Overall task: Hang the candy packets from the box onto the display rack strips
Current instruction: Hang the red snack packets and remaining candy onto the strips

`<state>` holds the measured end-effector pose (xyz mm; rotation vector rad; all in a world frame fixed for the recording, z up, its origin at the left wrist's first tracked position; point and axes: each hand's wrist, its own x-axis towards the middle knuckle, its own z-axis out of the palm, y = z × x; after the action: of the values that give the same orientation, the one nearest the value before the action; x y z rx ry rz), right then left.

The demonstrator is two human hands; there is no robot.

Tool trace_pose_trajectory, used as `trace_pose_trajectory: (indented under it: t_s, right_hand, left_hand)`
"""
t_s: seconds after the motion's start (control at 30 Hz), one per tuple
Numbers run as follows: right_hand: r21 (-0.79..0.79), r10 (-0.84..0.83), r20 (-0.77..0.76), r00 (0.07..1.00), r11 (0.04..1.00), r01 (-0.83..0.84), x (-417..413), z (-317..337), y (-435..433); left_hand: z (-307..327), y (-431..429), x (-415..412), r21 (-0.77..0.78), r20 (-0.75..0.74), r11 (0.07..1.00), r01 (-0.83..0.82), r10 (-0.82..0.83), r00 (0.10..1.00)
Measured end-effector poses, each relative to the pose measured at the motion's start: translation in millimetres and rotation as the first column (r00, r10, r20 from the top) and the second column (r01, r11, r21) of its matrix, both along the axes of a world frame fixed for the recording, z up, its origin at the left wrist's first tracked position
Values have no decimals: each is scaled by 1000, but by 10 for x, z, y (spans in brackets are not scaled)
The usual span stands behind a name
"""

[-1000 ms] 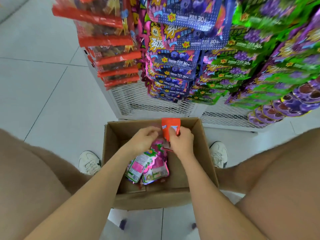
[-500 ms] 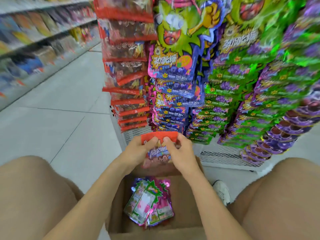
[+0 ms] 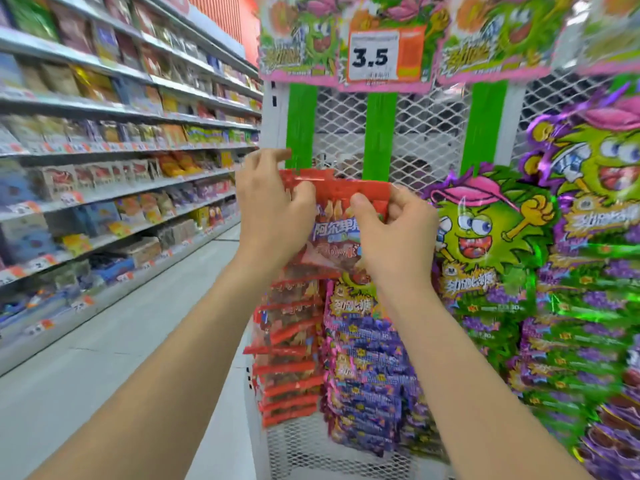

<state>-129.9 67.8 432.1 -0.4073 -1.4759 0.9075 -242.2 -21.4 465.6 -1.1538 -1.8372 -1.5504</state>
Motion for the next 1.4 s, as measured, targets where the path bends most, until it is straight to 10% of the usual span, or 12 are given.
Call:
trace_pose_trajectory:
  t_s: [0.23, 0.4, 0.83, 1.03, 1.13, 1.23, 1.4]
  right_hand:
    - [-170, 214, -51, 976, 961, -219, -636, 789, 312]
    - [-180, 123, -17, 992, 976, -124, -892, 1038, 331]
    - [-241, 6, 102, 995, 970, 19, -919, 967, 296]
    - [5, -191, 199, 961, 981, 194, -859, 827, 245]
    - [192, -333, 266, 905, 938, 289, -711, 653, 179]
    - [310, -365, 166, 916, 901, 303, -416, 216, 14]
    - [71, -112, 280, 953, 993, 96, 250, -1341, -394]
  left_hand:
    - [685, 245, -365, 3, 400, 985, 175, -162, 902]
    - [704, 298, -539, 228, 636, 910, 347, -409, 655]
    - [640, 327, -559, 267, 732, 883, 386, -446, 515]
    - [435, 337, -573, 226, 532, 920, 320, -391, 751]
    - [170, 299, -578, 29, 196, 1000, 12, -18, 980]
    - [-313, 126, -405, 37, -143, 943, -330, 332, 932]
    - [-1704, -271, 144, -81, -371, 996, -46, 13, 928]
